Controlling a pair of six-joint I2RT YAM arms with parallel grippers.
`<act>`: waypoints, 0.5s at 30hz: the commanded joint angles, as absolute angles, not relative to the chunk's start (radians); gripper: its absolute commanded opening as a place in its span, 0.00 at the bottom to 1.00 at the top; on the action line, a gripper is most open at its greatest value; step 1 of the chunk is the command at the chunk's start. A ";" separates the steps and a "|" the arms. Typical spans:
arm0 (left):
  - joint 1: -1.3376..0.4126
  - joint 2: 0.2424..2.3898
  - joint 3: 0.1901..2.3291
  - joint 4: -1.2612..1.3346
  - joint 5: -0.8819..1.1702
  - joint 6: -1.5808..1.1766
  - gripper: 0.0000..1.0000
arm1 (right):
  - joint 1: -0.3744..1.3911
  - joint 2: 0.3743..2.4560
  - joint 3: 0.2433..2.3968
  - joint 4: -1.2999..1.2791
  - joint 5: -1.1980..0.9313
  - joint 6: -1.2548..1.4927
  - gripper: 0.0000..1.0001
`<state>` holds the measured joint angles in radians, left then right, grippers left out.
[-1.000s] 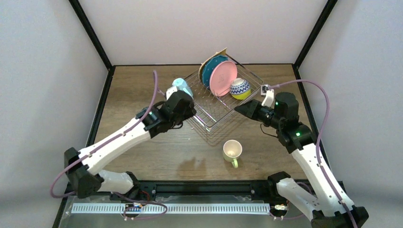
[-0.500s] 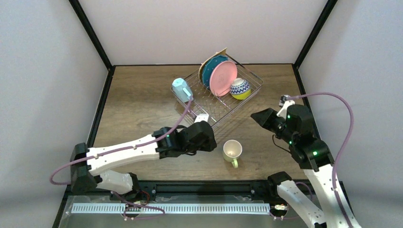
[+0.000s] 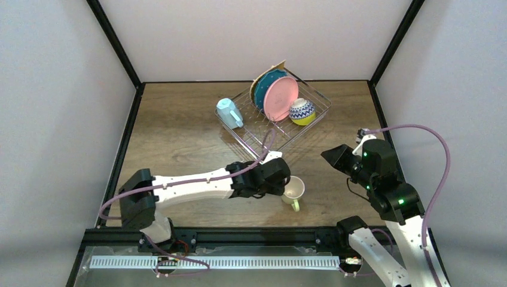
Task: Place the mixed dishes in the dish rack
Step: Grab the cup at the corner of the board.
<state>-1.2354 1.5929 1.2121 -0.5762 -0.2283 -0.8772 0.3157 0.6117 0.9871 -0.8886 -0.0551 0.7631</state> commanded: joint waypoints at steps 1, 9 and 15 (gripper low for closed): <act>-1.239 1.663 1.294 -0.542 -0.221 -0.873 0.97 | 0.316 0.619 0.980 -0.917 -0.060 0.739 0.50; -1.239 1.765 1.371 -0.546 -0.238 -0.901 0.97 | 0.315 0.615 0.981 -1.004 -0.055 0.705 0.50; -1.239 1.795 1.375 -0.559 -0.251 -0.928 0.96 | 0.315 0.616 0.953 -1.061 -0.078 0.677 0.50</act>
<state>-1.2358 1.7672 1.3617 -0.5541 -0.2348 -0.9001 0.3157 0.6178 0.9813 -0.9928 -0.0620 0.7101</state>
